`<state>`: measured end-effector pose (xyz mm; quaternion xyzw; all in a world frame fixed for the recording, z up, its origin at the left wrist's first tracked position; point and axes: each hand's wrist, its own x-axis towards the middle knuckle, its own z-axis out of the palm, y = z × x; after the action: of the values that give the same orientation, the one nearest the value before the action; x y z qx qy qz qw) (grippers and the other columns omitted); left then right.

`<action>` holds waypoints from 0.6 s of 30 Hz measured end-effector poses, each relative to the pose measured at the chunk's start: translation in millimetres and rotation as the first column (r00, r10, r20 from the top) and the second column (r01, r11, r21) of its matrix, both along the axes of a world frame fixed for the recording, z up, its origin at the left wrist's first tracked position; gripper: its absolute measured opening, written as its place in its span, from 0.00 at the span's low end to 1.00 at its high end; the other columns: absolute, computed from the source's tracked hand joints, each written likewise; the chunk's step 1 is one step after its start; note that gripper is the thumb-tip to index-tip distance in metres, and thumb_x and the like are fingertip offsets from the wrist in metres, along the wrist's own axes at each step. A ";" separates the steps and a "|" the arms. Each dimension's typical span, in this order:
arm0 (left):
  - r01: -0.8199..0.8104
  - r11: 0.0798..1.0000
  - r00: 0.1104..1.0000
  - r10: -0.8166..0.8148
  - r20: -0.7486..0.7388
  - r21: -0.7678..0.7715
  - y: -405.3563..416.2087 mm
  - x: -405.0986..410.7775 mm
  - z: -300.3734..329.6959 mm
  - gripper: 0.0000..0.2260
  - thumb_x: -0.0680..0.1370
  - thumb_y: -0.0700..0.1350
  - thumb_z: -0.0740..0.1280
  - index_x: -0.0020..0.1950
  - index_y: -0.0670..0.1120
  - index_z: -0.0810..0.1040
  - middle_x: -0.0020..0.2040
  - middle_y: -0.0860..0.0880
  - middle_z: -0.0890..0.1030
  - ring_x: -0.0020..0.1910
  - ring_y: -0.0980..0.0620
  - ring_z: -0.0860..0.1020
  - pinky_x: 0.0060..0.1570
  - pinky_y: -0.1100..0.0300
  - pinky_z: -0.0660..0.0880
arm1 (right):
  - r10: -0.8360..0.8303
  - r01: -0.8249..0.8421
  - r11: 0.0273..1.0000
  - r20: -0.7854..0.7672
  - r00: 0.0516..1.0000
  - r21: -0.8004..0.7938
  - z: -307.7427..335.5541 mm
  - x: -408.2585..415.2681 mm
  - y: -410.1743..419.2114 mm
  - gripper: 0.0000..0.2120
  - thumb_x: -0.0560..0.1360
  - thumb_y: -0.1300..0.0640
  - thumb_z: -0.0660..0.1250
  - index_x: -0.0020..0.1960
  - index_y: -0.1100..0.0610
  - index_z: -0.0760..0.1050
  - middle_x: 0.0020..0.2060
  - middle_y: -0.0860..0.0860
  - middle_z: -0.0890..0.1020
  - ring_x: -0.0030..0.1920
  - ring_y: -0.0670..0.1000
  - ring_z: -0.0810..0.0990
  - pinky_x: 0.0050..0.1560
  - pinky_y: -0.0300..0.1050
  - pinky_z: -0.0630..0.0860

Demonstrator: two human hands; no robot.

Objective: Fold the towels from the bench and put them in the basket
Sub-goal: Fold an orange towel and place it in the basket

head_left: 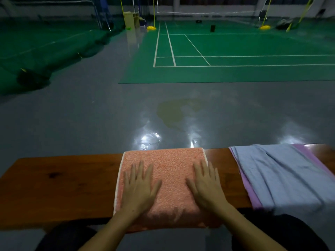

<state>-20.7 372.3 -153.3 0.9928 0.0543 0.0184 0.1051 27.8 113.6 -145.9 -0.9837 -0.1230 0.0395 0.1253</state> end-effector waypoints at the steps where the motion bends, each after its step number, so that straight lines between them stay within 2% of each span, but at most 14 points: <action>1: -0.009 1.000 1.000 0.009 0.002 0.006 3.4 -2.9 0.1 0.35 0.81 0.72 0.40 0.86 0.59 0.45 0.85 0.49 0.39 0.83 0.44 0.34 0.81 0.38 0.37 | 0.000 0.000 1.000 0.007 1.000 -0.020 -0.8 -2.1 -6.5 0.39 0.81 0.29 0.36 0.85 0.49 0.42 0.85 0.54 0.42 0.84 0.60 0.42 0.83 0.61 0.40; 3: -0.033 0.999 0.999 0.034 -0.010 0.023 7.7 -9.0 0.5 0.36 0.80 0.73 0.39 0.86 0.60 0.44 0.85 0.49 0.38 0.83 0.44 0.34 0.80 0.37 0.36 | -0.028 0.029 0.999 0.038 0.999 -0.032 -2.6 -6.4 -14.8 0.41 0.80 0.29 0.35 0.85 0.52 0.46 0.85 0.55 0.50 0.84 0.60 0.48 0.83 0.59 0.46; 5: -0.062 0.998 0.998 0.062 -0.018 0.018 7.6 -14.1 3.7 0.37 0.79 0.73 0.38 0.85 0.60 0.44 0.85 0.49 0.38 0.83 0.43 0.34 0.80 0.37 0.35 | -0.117 0.121 0.992 0.102 0.988 -0.031 -1.8 -13.6 -18.0 0.42 0.80 0.30 0.38 0.84 0.56 0.56 0.82 0.57 0.62 0.81 0.61 0.58 0.82 0.58 0.56; 7: -0.080 0.997 0.997 0.080 -0.017 0.002 6.7 -17.8 7.8 0.37 0.79 0.73 0.39 0.85 0.60 0.47 0.86 0.49 0.41 0.84 0.43 0.37 0.80 0.36 0.37 | -0.195 0.205 0.978 0.181 0.964 -0.039 -0.5 -22.6 -20.0 0.39 0.80 0.29 0.45 0.75 0.55 0.71 0.73 0.58 0.74 0.73 0.61 0.70 0.73 0.57 0.69; 9: -0.086 0.996 0.996 0.086 0.018 -0.036 7.1 -19.5 9.8 0.36 0.79 0.72 0.43 0.84 0.59 0.57 0.86 0.49 0.50 0.85 0.43 0.45 0.81 0.37 0.42 | -0.257 0.273 0.962 0.253 0.933 -0.029 2.1 -32.0 -22.0 0.31 0.78 0.28 0.55 0.62 0.52 0.78 0.61 0.55 0.79 0.60 0.57 0.75 0.60 0.52 0.75; 10: -0.080 0.995 0.995 0.083 0.053 -0.055 7.3 -19.2 10.5 0.35 0.79 0.71 0.45 0.83 0.58 0.62 0.86 0.48 0.55 0.85 0.43 0.49 0.81 0.37 0.46 | -0.291 0.303 0.953 0.240 0.926 -0.013 6.6 -35.2 -22.4 0.27 0.77 0.28 0.59 0.57 0.50 0.79 0.57 0.53 0.78 0.56 0.54 0.74 0.56 0.50 0.75; 12: -0.030 0.994 0.988 0.045 0.147 -0.103 4.3 -17.4 11.0 0.31 0.81 0.67 0.49 0.78 0.54 0.70 0.82 0.48 0.65 0.83 0.44 0.58 0.81 0.38 0.56 | -0.355 0.353 0.935 0.119 0.927 0.044 10.5 -34.4 -23.9 0.22 0.76 0.28 0.63 0.52 0.46 0.78 0.53 0.49 0.76 0.54 0.52 0.72 0.56 0.49 0.75; 14: 0.051 0.984 0.972 -0.009 0.236 -0.173 -4.6 -14.4 12.4 0.27 0.82 0.63 0.54 0.73 0.51 0.77 0.77 0.49 0.73 0.78 0.47 0.67 0.78 0.41 0.64 | -0.365 0.359 0.918 0.003 0.931 0.170 14.3 -31.3 -25.6 0.19 0.75 0.29 0.65 0.46 0.44 0.78 0.49 0.45 0.78 0.52 0.50 0.76 0.54 0.50 0.78; 15: 0.097 0.975 0.964 -0.043 0.262 -0.198 -11.1 -12.8 14.3 0.25 0.82 0.61 0.55 0.71 0.51 0.78 0.73 0.50 0.76 0.75 0.48 0.71 0.76 0.44 0.68 | -0.351 0.348 0.902 -0.035 0.936 0.256 15.9 -29.4 -26.6 0.19 0.74 0.29 0.67 0.43 0.45 0.77 0.45 0.42 0.80 0.49 0.47 0.79 0.50 0.50 0.80; 17: 0.198 0.955 0.945 -0.125 0.303 -0.221 -27.4 -10.3 19.1 0.20 0.82 0.58 0.59 0.68 0.52 0.80 0.67 0.53 0.80 0.68 0.54 0.75 0.70 0.48 0.74 | -0.318 0.342 0.837 -0.128 0.939 0.427 23.6 -28.5 -26.8 0.15 0.75 0.35 0.73 0.44 0.46 0.76 0.40 0.41 0.82 0.42 0.43 0.81 0.45 0.46 0.82; 18: 0.248 0.942 0.930 -0.167 0.328 -0.224 -35.9 -8.9 21.1 0.17 0.82 0.56 0.61 0.66 0.52 0.80 0.64 0.54 0.81 0.65 0.57 0.75 0.67 0.51 0.76 | -0.295 0.344 0.791 -0.178 0.939 0.505 27.9 -28.6 -25.9 0.12 0.75 0.41 0.76 0.46 0.46 0.76 0.41 0.42 0.82 0.43 0.43 0.82 0.44 0.43 0.81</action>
<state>-29.6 336.4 -132.2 0.9554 -0.0666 0.1528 0.2436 -0.8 87.7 -118.0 -0.9144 0.0447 0.0262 0.4015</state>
